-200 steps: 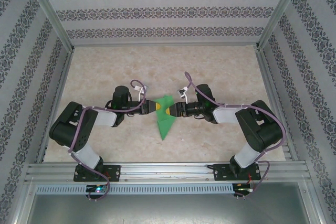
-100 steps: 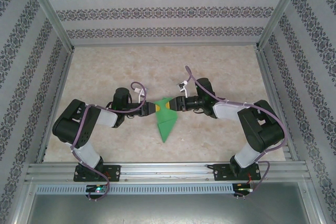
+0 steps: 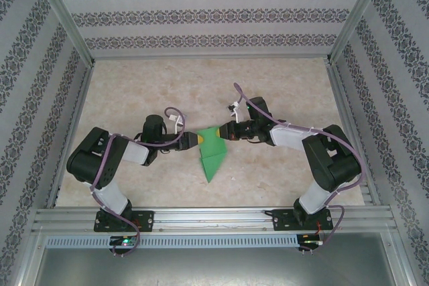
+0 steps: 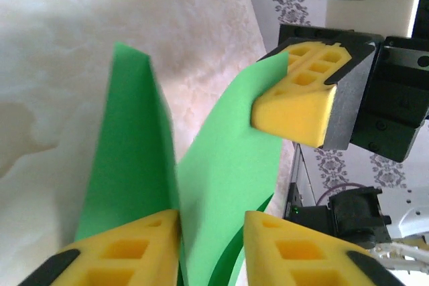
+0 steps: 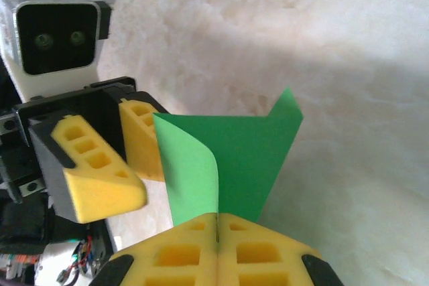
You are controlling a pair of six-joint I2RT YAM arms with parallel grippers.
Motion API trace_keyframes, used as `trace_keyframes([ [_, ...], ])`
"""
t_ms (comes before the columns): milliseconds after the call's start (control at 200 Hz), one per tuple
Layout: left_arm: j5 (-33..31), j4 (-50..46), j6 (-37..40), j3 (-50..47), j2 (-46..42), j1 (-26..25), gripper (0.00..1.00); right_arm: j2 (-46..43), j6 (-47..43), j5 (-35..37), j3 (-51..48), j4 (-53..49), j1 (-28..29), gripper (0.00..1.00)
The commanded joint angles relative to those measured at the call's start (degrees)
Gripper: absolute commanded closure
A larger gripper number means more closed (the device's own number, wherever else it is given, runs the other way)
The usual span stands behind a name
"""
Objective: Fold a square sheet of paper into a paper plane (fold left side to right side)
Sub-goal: Place the paper at the center of the table, then fold the wing for the fifth time at the center of the table.
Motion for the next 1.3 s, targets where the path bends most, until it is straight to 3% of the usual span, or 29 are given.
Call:
trace_keyframes([
  [0, -3.1, -4.3, 4.5, -0.5, -4.5, 1.3, 0.65, 0.6, -0.5, 2.9, 1.7, -4.0, -0.5, 1.0],
  [270, -15.3, -35.0, 19.7, 1.9, -22.3, 0.3, 0.61, 0.1, 5.9, 7.2, 2.4, -8.9, -0.5, 1.0],
  [415, -26.6, -49.8, 26.8, 4.4, -30.6, -7.6, 0.59, 0.3, 10.2, 8.2, 3.2, -10.3, -0.4, 1.0],
  [595, -38.6, -59.7, 28.2, 7.7, -34.6, -19.3, 0.58, 0.6, 11.8, 9.3, 4.1, -12.2, 0.0, 1.0],
  [914, -54.2, -62.5, 24.5, 12.5, -27.3, -37.3, 0.58, 0.6, 13.0, 11.2, 4.8, -14.2, 0.4, 1.0],
  [1294, -62.4, -68.5, 26.6, 23.5, -11.8, -44.0, 0.58, 1.4, 13.9, 11.5, 5.6, -14.3, 0.9, 1.0],
])
